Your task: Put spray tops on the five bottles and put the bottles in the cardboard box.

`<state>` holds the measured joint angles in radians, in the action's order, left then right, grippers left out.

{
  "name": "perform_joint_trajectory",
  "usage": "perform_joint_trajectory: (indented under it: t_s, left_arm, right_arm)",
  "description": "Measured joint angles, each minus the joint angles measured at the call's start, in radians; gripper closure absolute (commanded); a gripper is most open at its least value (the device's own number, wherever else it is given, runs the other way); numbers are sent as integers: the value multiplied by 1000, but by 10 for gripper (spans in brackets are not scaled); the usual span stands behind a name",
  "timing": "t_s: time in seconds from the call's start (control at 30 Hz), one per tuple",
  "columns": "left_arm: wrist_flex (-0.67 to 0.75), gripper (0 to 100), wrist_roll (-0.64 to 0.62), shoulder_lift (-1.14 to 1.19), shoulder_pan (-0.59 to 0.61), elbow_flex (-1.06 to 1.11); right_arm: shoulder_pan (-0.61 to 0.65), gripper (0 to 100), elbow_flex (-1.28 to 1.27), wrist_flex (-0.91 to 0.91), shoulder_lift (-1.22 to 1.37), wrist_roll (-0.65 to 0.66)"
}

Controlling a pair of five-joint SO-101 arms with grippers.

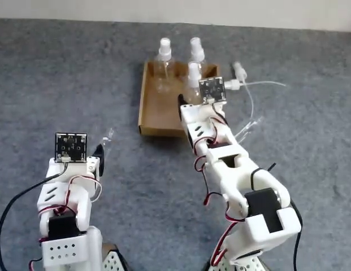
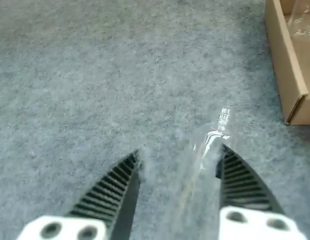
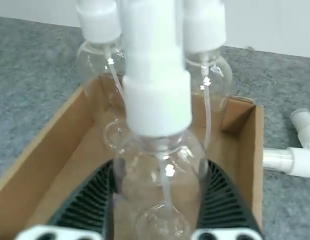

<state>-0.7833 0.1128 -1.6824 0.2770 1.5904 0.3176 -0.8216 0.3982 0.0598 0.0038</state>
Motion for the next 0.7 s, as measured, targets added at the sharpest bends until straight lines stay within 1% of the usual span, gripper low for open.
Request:
perform_joint_trajectory:
  t_s: [0.07, 0.27, 0.63, 0.7]
  left_arm:
    - [0, 822, 0, 0, 0, 0]
    - [0, 822, 0, 0, 0, 0]
    - [0, 822, 0, 0, 0, 0]
    - [0, 822, 0, 0, 0, 0]
  right_arm:
    - [0, 896, 0, 0, 0, 0]
    - [0, 813, 0, 0, 0, 0]
    - [0, 806, 0, 0, 0, 0]
    - [0, 783, 0, 0, 0, 0]
